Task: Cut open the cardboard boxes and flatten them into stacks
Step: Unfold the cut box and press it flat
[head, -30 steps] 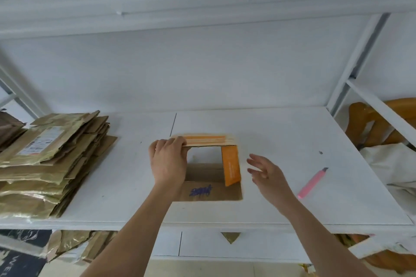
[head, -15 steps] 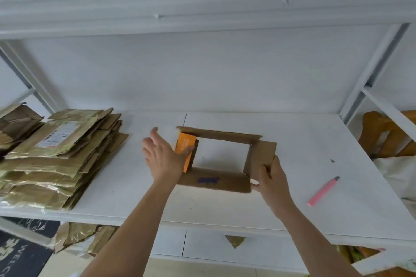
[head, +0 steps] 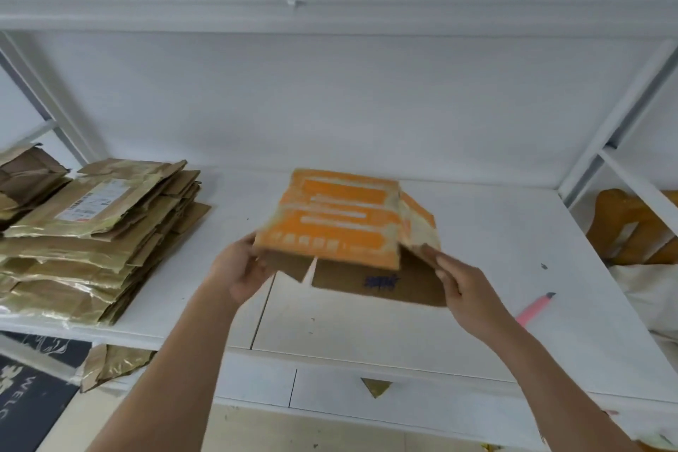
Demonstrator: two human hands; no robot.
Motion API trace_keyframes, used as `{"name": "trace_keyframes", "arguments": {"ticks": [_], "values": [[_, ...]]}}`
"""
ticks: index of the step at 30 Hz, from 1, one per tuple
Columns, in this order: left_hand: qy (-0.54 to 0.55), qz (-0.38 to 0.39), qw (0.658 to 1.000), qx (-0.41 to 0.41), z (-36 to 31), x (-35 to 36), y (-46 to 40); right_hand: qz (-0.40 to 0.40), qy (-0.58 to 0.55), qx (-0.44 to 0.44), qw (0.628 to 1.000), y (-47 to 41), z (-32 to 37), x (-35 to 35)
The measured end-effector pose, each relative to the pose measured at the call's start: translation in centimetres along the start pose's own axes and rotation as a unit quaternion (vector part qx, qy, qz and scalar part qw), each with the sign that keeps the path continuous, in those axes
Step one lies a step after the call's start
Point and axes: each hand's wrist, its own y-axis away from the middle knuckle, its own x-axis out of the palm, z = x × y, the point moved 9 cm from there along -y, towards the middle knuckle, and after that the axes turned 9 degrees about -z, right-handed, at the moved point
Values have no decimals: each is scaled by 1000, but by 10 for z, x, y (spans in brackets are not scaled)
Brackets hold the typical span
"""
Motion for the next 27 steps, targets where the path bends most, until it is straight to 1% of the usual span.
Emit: {"name": "trace_keyframes", "arguments": {"ticks": [1, 2, 3, 4, 5, 6, 7, 8, 9, 10, 11, 12, 13, 15, 16, 17, 18, 19, 21, 23, 24, 27], "values": [[-1, -30, 999, -44, 12, -21, -6, 53, 3, 11, 999, 3, -7, 12], [-25, -60, 995, -74, 24, -41, -11, 107, 14, 33, 994, 8, -20, 28], [-83, -96, 989, -74, 34, -62, -15, 161, 39, 59, 984, 17, -35, 44], [-166, -130, 976, -49, 39, -78, -16, 207, 75, 81, 972, 27, -48, 59], [-276, -169, 946, 1, 38, -89, -15, 243, 114, 97, 958, 38, -59, 71], [-374, -182, 906, 73, 33, -89, -11, 264, 148, 104, 947, 45, -67, 79], [-445, -159, 870, 140, 33, -79, -10, 277, 180, 107, 938, 49, -69, 84], [-490, -105, 847, 181, 41, -65, -9, 284, 215, 108, 928, 49, -67, 87], [-543, -47, 813, 203, 53, -52, -10, 287, 252, 108, 918, 47, -63, 88], [-609, 2, 764, 214, 68, -43, -14, 286, 286, 104, 909, 44, -57, 90], [-681, 35, 702, 204, 85, -37, -18, 277, 309, 97, 905, 37, -50, 90], [-728, 46, 654, 200, 96, -33, -22, 258, 325, 84, 906, 30, -44, 92], [-751, 43, 629, 197, 101, -31, -24, 236, 335, 69, 910, 23, -39, 94], [-761, 19, 616, 203, 99, -22, -24, 214, 341, 59, 914, 19, -41, 107], [-765, 9, 608, 213, 97, -18, -23, 228, 340, 64, 910, 23, -47, 118], [-766, 2, 607, 213, 96, -16, -23, 255, 337, 73, 903, 30, -54, 130], [-762, -5, 613, 209, 95, -16, -24, 285, 336, 82, 894, 39, -63, 142], [-756, -8, 623, 203, 96, -17, -26, 311, 339, 90, 883, 48, -71, 152], [-741, -6, 642, 198, 99, -19, -31, 338, 341, 92, 873, 56, -82, 163], [-726, -5, 659, 195, 100, -18, -37, 352, 339, 95, 867, 58, -86, 164], [-716, -10, 674, 184, 99, -18, -39, 360, 337, 97, 865, 58, -86, 165], [-679, -46, 716, 157, 89, -16, -49, 360, 329, 99, 867, 58, -86, 164]]}}
